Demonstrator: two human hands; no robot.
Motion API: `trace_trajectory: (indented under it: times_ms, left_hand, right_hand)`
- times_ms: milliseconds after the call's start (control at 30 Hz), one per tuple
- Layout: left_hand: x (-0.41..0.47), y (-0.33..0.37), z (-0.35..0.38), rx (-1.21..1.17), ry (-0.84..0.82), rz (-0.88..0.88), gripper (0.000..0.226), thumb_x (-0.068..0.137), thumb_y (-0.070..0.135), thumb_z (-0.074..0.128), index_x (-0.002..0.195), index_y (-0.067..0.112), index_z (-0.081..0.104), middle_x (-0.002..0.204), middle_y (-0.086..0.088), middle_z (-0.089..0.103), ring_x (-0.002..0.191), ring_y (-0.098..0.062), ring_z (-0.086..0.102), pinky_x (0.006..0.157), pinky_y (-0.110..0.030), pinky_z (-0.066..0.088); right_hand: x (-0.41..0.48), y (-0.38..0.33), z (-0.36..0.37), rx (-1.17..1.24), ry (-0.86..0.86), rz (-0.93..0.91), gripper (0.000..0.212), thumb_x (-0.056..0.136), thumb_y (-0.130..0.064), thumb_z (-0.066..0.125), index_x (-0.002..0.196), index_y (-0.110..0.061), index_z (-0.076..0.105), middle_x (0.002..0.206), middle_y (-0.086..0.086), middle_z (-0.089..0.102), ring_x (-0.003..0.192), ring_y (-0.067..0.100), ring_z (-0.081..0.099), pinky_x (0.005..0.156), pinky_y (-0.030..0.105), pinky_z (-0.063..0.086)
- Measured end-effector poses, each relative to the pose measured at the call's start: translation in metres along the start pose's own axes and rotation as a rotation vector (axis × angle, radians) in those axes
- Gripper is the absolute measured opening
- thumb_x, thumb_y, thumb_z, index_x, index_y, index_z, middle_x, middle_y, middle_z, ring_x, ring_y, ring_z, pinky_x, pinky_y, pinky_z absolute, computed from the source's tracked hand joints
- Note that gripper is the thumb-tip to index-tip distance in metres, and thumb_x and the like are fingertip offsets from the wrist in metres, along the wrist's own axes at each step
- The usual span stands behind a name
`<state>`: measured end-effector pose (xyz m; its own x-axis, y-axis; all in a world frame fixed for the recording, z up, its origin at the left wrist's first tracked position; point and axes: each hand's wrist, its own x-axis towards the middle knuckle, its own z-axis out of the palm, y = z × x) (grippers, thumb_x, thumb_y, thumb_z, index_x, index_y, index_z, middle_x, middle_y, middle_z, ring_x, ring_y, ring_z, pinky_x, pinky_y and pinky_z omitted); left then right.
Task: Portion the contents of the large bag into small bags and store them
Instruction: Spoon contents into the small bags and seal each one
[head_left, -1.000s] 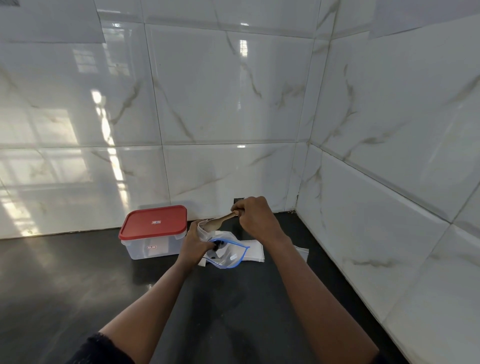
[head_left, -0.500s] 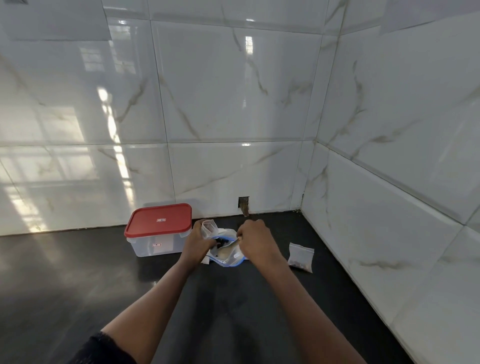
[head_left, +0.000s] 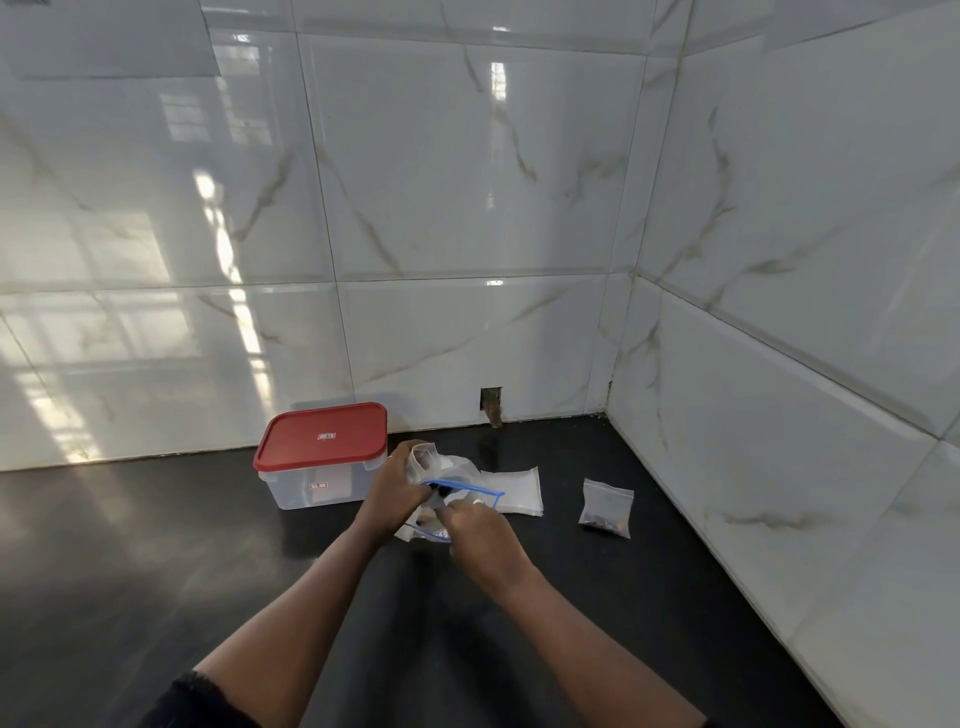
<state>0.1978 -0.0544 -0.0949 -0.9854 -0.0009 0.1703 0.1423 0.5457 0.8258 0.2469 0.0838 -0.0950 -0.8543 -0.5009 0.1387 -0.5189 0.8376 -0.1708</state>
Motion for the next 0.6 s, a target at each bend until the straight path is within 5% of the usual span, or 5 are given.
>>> trace_trajectory:
  times_ms: [67,200,300,467,600]
  left_hand:
    - [-0.001,0.0,-0.001,-0.023,0.006,-0.004,0.052,0.073,-0.004,0.066,0.12,0.012,0.049,0.11,-0.001,0.054,0.102,-0.016,0.051,0.082,-0.021,0.039]
    - [-0.001,0.002,-0.005,-0.029,0.028,0.027,0.054,0.072,-0.008,0.063,0.12,0.012,0.05,0.106,-0.001,0.055,0.1,-0.019,0.053,0.081,-0.025,0.04]
    - [0.0,0.0,-0.006,-0.028,0.017,0.03,0.054,0.071,-0.008,0.063,0.119,0.013,0.05,0.106,-0.001,0.056,0.098,-0.018,0.053,0.078,-0.024,0.04]
    - [0.001,-0.003,-0.003,-0.02,-0.027,0.015,0.057,0.068,-0.01,0.064,0.117,0.015,0.049,0.107,-0.001,0.054,0.1,-0.019,0.052,0.073,-0.013,0.04]
    - [0.005,-0.004,-0.001,0.004,-0.055,0.017,0.058,0.071,-0.009,0.065,0.122,0.011,0.048,0.109,-0.001,0.052,0.104,-0.019,0.051,0.083,-0.023,0.04]
  right_hand:
    - [0.005,-0.002,0.003,0.024,0.002,0.002,0.026,0.076,0.01,0.057,0.099,0.003,0.067,0.088,0.02,0.068,0.078,0.037,0.067,0.06,0.037,0.053]
    - [0.007,-0.001,0.012,-0.057,-0.098,-0.008,0.025,0.091,0.001,0.046,0.113,0.002,0.059,0.11,0.021,0.063,0.101,0.035,0.062,0.079,0.041,0.049]
    - [0.009,0.002,0.019,0.008,-0.045,0.15,0.028,0.092,0.003,0.041,0.114,0.003,0.059,0.113,0.022,0.062,0.105,0.035,0.06,0.084,0.04,0.048]
    - [0.019,-0.004,0.022,0.233,0.095,0.303,0.028,0.093,-0.001,0.041,0.108,0.001,0.064,0.107,0.018,0.065,0.099,0.028,0.061,0.072,0.029,0.043]
    - [0.026,-0.015,0.021,0.321,0.037,0.285,0.028,0.095,-0.007,0.047,0.118,0.0,0.061,0.117,0.018,0.063,0.111,0.029,0.057,0.092,0.035,0.047]
